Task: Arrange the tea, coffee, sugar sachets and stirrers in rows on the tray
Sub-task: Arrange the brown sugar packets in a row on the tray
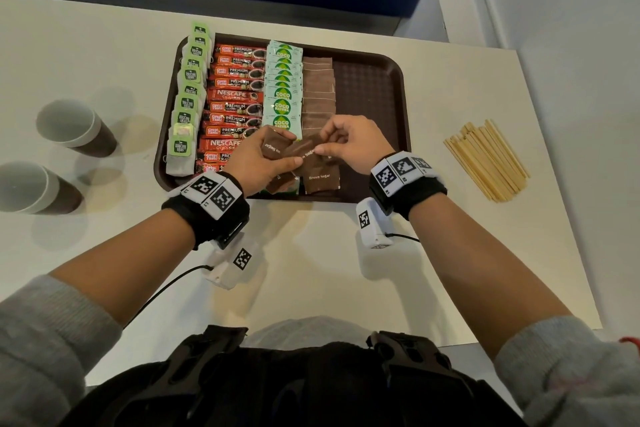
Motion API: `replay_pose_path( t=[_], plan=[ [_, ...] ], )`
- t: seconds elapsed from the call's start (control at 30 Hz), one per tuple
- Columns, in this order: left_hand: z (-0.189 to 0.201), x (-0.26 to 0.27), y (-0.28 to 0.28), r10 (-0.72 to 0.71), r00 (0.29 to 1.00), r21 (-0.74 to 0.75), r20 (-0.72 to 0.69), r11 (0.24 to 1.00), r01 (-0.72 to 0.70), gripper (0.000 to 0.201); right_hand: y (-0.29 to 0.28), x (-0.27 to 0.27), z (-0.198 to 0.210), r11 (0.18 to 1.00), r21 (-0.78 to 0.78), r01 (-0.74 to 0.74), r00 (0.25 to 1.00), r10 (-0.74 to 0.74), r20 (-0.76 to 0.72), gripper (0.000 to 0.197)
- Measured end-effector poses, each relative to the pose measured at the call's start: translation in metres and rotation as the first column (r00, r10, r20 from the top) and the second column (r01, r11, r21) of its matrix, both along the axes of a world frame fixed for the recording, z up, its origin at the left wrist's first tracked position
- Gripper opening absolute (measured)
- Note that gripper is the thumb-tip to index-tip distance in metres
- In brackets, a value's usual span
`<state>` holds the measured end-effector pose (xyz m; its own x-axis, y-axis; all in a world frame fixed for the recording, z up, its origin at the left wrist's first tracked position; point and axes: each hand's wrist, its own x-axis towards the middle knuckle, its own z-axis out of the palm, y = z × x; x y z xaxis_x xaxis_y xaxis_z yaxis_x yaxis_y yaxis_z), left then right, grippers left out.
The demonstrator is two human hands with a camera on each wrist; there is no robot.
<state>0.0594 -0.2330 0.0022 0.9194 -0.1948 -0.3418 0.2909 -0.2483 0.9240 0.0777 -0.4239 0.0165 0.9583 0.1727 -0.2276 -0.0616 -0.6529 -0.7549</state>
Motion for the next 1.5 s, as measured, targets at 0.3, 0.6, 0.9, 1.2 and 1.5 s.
replay_pose_path(
  t=[0.3, 0.6, 0.9, 1.2, 1.5],
  plan=[
    [0.000, 0.009, 0.005, 0.072, 0.997, 0.044, 0.023, 0.996, -0.073, 0.032, -0.022, -0.019, -0.021, 0.993, -0.113, -0.028, 0.991, 0.013, -0.130, 0.021],
    [-0.002, 0.009, 0.000, 0.069, 0.997, 0.063, 0.021, 0.996, -0.070, 0.034, -0.018, -0.025, -0.029, 0.985, -0.173, 0.004, 0.993, -0.024, -0.117, 0.020],
    [-0.001, 0.011, -0.004, 0.057, 0.997, 0.052, 0.047, 0.997, -0.059, 0.033, -0.016, -0.026, -0.036, 0.984, -0.174, 0.036, 0.984, -0.064, -0.163, 0.022],
    [-0.003, 0.014, -0.006, 0.054, 0.998, 0.043, 0.027, 0.998, -0.055, 0.031, -0.017, -0.023, -0.036, 0.983, -0.177, 0.048, 0.980, -0.081, -0.182, 0.027],
    [0.001, 0.019, -0.010, 0.021, 0.997, -0.052, -0.074, 0.998, -0.025, 0.037, -0.017, -0.005, -0.020, 0.991, -0.077, 0.110, 0.993, -0.113, -0.035, 0.022]
  ],
)
